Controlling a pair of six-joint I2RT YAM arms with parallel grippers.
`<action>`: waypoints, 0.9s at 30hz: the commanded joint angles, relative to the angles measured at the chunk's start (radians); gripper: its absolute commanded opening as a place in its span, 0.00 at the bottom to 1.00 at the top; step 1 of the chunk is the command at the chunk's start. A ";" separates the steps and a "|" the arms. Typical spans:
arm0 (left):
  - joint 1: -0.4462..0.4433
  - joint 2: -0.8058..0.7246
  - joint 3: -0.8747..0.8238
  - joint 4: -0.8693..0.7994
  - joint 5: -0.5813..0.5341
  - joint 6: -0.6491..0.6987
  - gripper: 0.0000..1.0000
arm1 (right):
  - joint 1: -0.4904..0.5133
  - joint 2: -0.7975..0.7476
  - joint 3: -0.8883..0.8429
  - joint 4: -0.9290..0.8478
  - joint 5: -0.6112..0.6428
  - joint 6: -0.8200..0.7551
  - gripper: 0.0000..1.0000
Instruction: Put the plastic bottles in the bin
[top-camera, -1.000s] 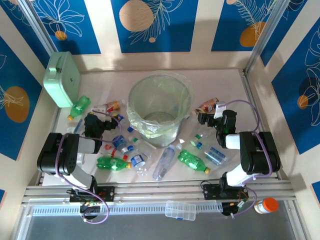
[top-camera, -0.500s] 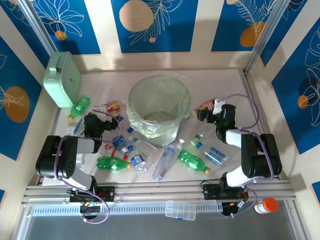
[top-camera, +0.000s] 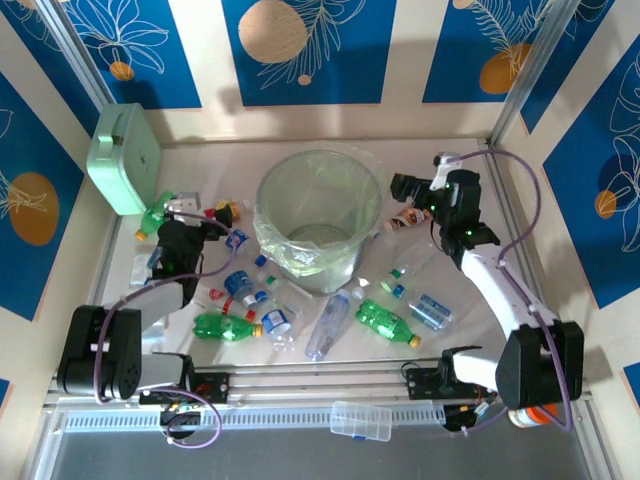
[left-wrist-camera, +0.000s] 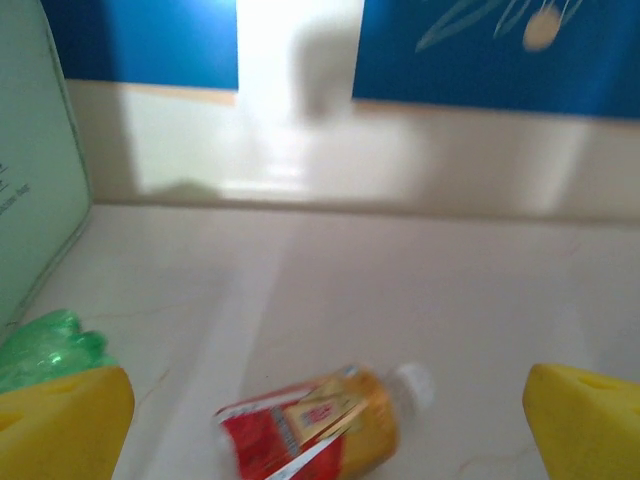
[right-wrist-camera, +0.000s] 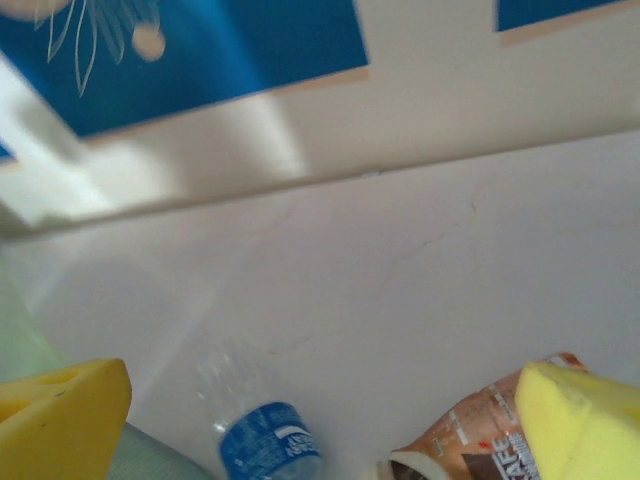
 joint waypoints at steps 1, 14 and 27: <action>-0.048 -0.050 0.006 0.152 0.034 -0.185 0.99 | -0.027 -0.112 0.095 -0.271 0.061 0.258 0.99; -0.103 -0.292 0.541 -0.864 -0.163 -0.463 0.99 | 0.126 -0.378 0.424 -0.758 -0.214 0.307 0.99; -0.010 -0.164 1.148 -2.239 0.273 -0.604 0.99 | 0.326 -0.381 0.697 -1.324 -0.231 0.178 0.99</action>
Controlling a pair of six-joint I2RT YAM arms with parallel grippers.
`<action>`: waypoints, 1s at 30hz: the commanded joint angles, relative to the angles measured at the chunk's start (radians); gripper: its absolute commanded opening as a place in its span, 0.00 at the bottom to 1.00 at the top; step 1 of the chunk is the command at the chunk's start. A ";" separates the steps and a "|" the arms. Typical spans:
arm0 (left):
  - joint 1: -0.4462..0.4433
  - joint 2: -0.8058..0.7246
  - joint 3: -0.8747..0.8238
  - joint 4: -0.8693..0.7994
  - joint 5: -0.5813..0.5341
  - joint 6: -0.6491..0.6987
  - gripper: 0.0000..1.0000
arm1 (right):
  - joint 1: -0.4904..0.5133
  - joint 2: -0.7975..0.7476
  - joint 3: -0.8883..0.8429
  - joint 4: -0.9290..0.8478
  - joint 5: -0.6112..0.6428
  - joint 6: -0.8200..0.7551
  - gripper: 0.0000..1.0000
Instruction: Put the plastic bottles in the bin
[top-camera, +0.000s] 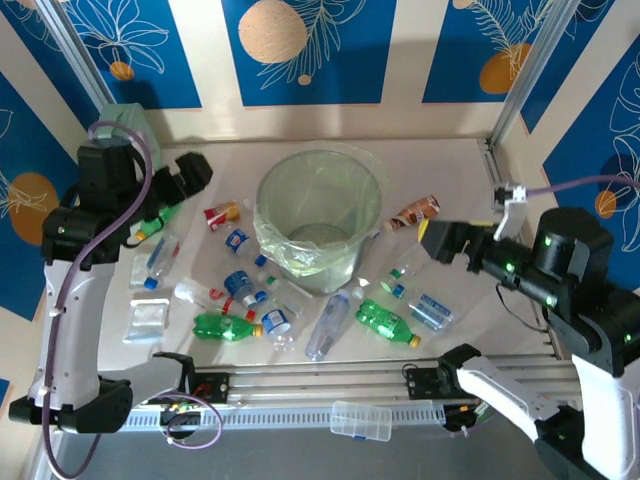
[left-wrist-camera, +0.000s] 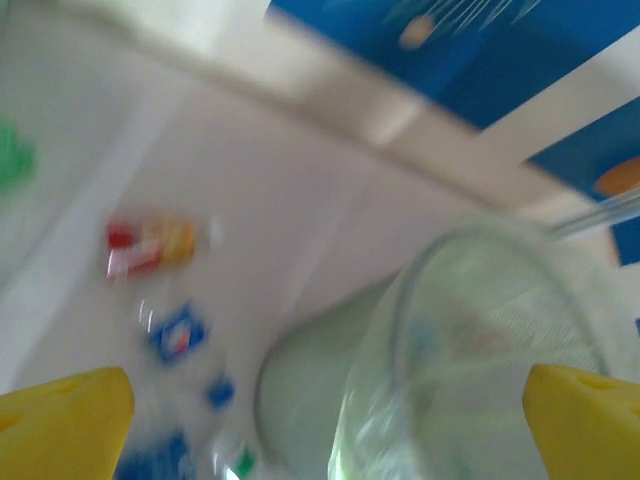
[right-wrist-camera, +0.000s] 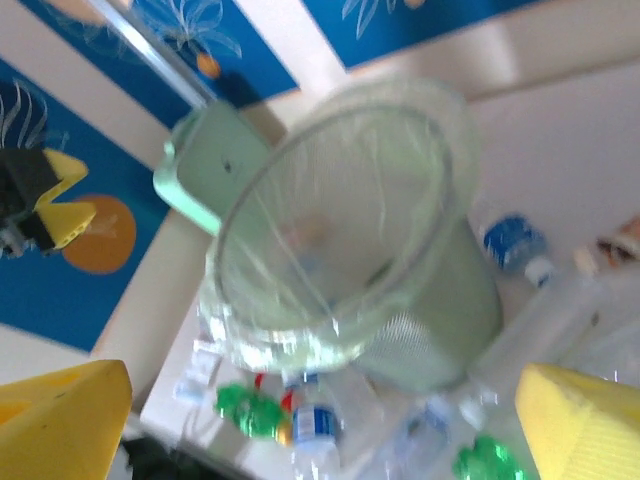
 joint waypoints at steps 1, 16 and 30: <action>0.058 -0.054 -0.177 -0.268 0.168 -0.202 0.99 | -0.005 0.033 -0.039 -0.182 -0.106 0.001 0.99; 0.132 -0.345 -0.794 -0.178 -0.017 -0.544 1.00 | -0.045 -0.092 -0.419 -0.175 -0.010 0.154 0.97; 0.125 -0.521 -1.083 -0.144 0.015 -0.773 0.88 | -0.080 -0.180 -0.560 -0.228 0.074 0.265 0.85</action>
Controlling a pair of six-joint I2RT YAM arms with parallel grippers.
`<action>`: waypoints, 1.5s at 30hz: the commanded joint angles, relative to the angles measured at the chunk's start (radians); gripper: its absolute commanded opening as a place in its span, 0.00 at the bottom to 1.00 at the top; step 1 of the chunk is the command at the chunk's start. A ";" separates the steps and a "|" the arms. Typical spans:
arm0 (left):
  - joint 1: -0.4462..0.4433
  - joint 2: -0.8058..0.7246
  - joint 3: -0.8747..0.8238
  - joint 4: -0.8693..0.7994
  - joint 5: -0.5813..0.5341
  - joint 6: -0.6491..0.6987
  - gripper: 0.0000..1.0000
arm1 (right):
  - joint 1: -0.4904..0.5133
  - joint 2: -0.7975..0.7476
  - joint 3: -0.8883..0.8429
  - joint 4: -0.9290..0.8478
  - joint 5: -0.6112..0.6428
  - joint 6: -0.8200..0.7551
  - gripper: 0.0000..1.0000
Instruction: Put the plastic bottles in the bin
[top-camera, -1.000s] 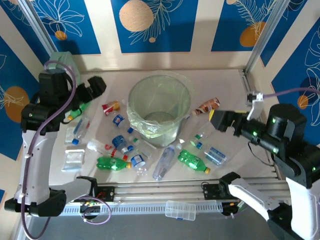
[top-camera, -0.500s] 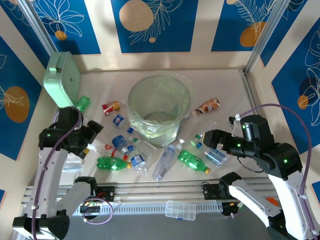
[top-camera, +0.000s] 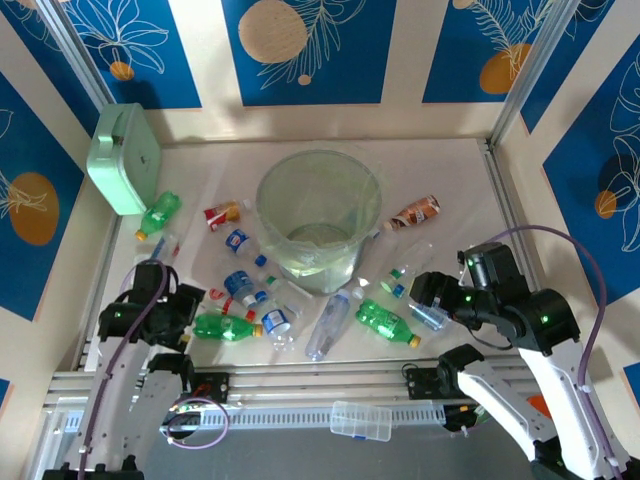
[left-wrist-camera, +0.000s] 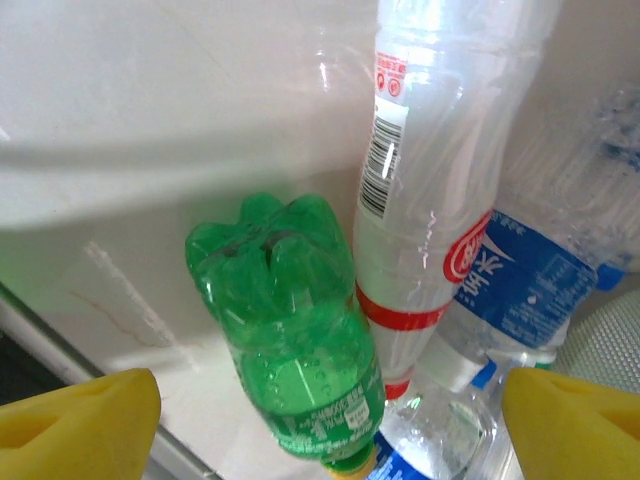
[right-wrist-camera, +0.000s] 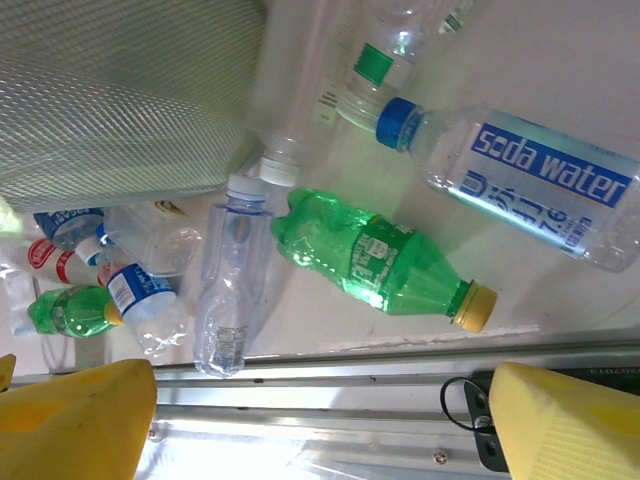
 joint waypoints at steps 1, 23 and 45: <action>0.000 0.004 -0.046 -0.093 0.014 -0.110 0.87 | -0.008 -0.026 -0.003 -0.046 0.046 0.047 0.84; -0.198 0.268 0.027 -0.115 0.001 -0.190 0.81 | -0.033 -0.045 -0.004 -0.069 0.109 -0.014 0.81; -0.330 0.410 -0.082 0.179 -0.060 -0.375 0.85 | -0.033 -0.055 -0.006 -0.058 0.073 -0.050 0.80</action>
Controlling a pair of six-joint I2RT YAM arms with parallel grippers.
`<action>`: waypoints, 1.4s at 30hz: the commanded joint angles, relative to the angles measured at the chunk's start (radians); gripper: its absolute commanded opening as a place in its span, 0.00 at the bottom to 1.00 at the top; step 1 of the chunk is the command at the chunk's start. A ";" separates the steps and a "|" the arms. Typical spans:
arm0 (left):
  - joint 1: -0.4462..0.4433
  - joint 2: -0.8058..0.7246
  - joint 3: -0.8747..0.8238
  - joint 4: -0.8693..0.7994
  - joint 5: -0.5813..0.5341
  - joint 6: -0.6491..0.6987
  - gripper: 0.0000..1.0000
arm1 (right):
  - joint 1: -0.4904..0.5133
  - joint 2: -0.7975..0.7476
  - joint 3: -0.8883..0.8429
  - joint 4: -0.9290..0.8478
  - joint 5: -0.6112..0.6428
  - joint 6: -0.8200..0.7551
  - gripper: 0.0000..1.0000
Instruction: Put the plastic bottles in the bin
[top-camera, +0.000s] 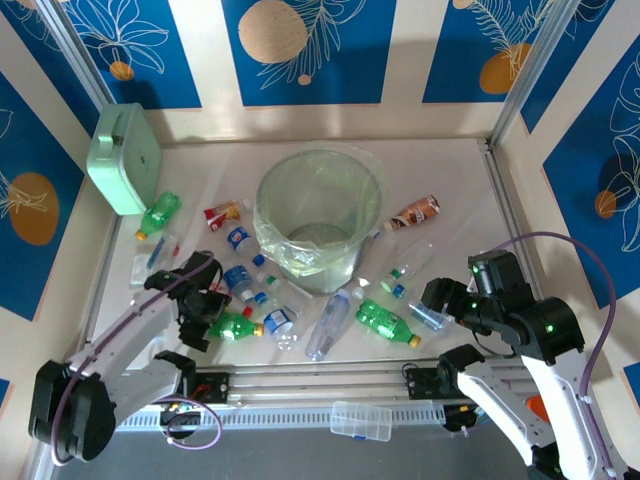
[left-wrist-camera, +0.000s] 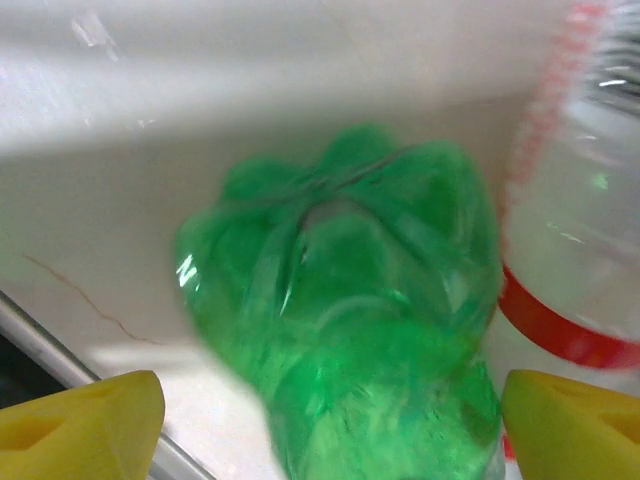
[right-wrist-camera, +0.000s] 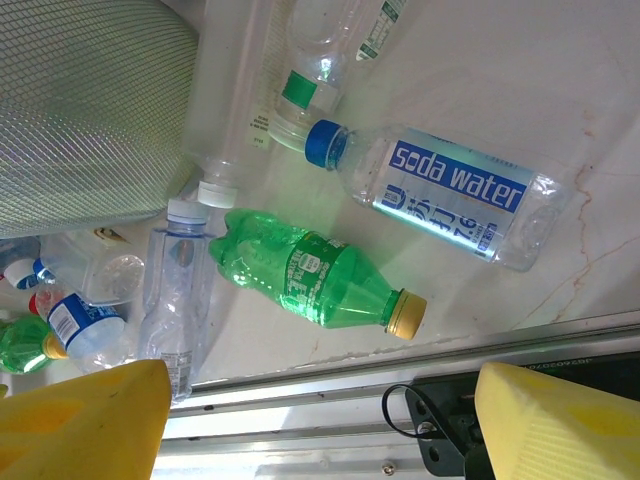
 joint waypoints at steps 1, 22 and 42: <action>-0.008 0.023 -0.025 0.025 -0.018 -0.118 0.84 | -0.005 -0.025 -0.008 -0.005 -0.023 -0.013 0.80; -0.008 0.047 -0.020 0.061 -0.057 -0.086 0.54 | -0.003 -0.052 0.035 -0.033 -0.026 -0.058 0.78; -0.010 -0.305 0.418 -0.100 -0.072 0.373 0.36 | 0.004 -0.035 0.276 0.038 -0.171 -0.122 0.74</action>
